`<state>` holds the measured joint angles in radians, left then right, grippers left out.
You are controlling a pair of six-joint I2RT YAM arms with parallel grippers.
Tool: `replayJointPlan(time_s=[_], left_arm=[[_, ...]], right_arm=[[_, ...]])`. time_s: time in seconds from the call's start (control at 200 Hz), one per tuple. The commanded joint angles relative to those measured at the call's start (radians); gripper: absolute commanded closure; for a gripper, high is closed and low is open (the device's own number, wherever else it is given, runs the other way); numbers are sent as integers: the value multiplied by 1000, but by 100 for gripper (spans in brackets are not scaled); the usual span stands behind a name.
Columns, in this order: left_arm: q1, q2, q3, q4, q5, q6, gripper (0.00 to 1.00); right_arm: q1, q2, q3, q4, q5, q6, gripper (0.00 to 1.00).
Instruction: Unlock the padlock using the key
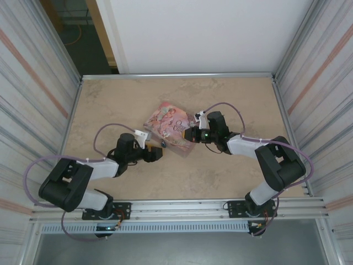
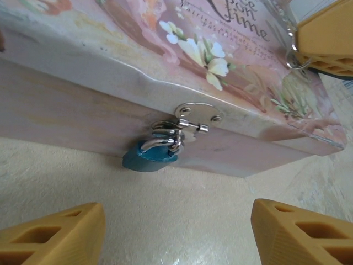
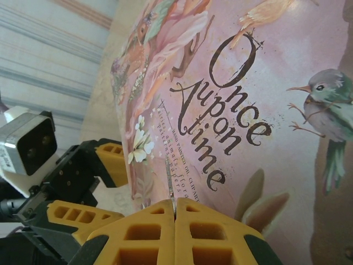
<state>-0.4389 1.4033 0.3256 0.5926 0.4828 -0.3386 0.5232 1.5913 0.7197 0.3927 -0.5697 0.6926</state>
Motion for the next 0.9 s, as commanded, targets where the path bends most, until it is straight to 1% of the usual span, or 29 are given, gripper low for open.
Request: replayJointPlan(time_s=[0.0,0.16,0.436,0.611,0.892], left_arm=[[13,48,36,71,35,23,31],[42,111,56,109,80,18,34],[49,188,94,137,123,24,35],[49,244,114,167,145,20,41],[47,300,111,226,173,-4,46]], right_arm=[[-3,34,-22,-53,22,-42,100],[-4,34,-26,-59,26,-45,100],[-3,32,-28,-65,26,-50,100],[-3,33,-25,-65,24,-50,100],[-5,30,-30,-66,22,-51,100]])
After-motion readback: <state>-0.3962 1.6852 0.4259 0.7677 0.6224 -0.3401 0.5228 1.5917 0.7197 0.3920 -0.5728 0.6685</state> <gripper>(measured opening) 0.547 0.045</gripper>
